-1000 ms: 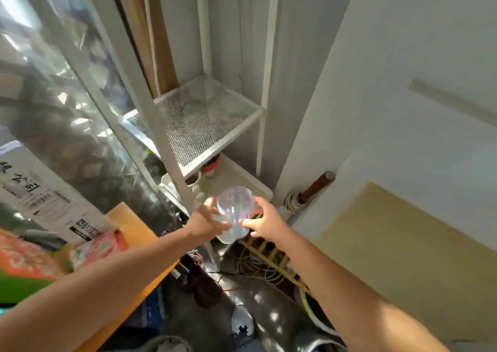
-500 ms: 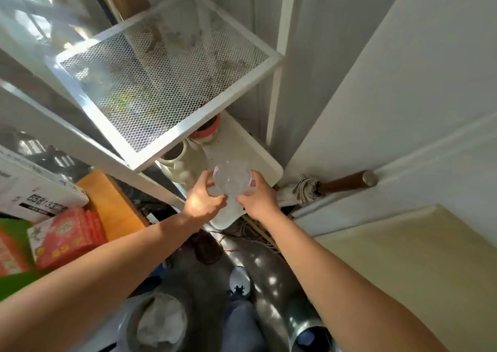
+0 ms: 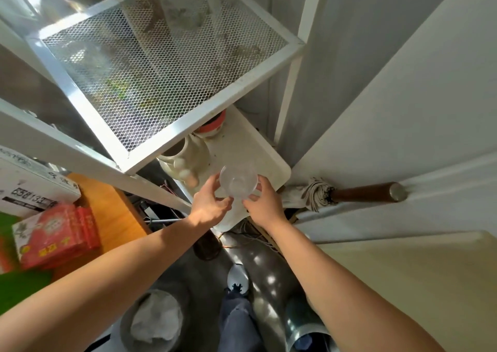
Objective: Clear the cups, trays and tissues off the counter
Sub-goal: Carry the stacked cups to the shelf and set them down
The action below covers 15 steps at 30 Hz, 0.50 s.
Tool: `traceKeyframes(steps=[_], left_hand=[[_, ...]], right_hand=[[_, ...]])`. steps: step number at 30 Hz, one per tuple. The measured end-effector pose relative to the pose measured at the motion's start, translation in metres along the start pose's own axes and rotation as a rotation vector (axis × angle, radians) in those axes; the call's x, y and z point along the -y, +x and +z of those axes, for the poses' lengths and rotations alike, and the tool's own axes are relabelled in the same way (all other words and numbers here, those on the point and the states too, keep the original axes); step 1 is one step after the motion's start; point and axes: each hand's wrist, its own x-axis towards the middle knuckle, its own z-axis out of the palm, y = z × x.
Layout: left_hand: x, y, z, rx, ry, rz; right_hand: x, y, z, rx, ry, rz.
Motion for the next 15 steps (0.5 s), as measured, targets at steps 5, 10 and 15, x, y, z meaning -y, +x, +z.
traceKeyframes(steps=[5, 10, 15], left_hand=[[0.003, 0.006, 0.0, 0.009, -0.018, -0.002], [0.002, 0.004, -0.004, 0.012, 0.032, 0.009], [0.0, -0.012, -0.009, 0.003, 0.016, -0.095]], right_hand=[[-0.003, 0.003, 0.002, 0.014, 0.057, 0.026], [-0.005, -0.001, 0.003, 0.016, 0.027, 0.056], [0.008, -0.007, 0.001, -0.043, -0.088, 0.116]])
